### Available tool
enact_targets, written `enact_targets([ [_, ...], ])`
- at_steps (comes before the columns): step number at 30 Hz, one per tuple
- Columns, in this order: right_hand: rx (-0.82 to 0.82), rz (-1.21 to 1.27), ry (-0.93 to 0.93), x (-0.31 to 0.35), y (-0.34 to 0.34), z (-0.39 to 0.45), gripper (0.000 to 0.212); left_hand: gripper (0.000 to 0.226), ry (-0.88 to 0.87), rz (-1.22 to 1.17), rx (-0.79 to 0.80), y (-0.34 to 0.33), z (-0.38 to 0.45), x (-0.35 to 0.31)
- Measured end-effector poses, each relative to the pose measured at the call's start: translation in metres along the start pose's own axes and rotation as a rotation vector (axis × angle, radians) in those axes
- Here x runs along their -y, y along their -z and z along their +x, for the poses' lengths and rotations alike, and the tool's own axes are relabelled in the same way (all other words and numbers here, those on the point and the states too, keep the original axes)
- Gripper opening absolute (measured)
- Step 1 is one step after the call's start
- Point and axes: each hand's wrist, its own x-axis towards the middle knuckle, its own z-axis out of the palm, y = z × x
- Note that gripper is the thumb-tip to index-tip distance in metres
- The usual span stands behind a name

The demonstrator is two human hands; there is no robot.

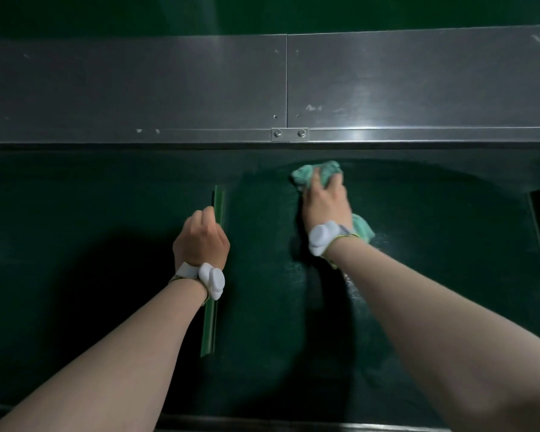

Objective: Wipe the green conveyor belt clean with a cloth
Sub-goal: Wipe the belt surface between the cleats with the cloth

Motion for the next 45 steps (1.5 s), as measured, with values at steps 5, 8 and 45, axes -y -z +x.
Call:
enact_targets([
  [5, 0.162, -0.079, 0.22, 0.082, -0.029, 0.004, 0.059, 0.014, 0.018, 0.013, 0.017, 0.0, 0.001, 0.001],
  [8, 0.19, -0.179, 0.352, 0.091, -0.035, 0.006, 0.062, 0.018, 0.02, -0.002, 0.055, 0.001, 0.002, 0.001],
  [45, -0.058, -0.277, -0.187, -0.288, 0.136, 0.035, 0.062, 0.036, -0.418, 0.019, 0.298, -0.028, -0.041, -0.259],
])
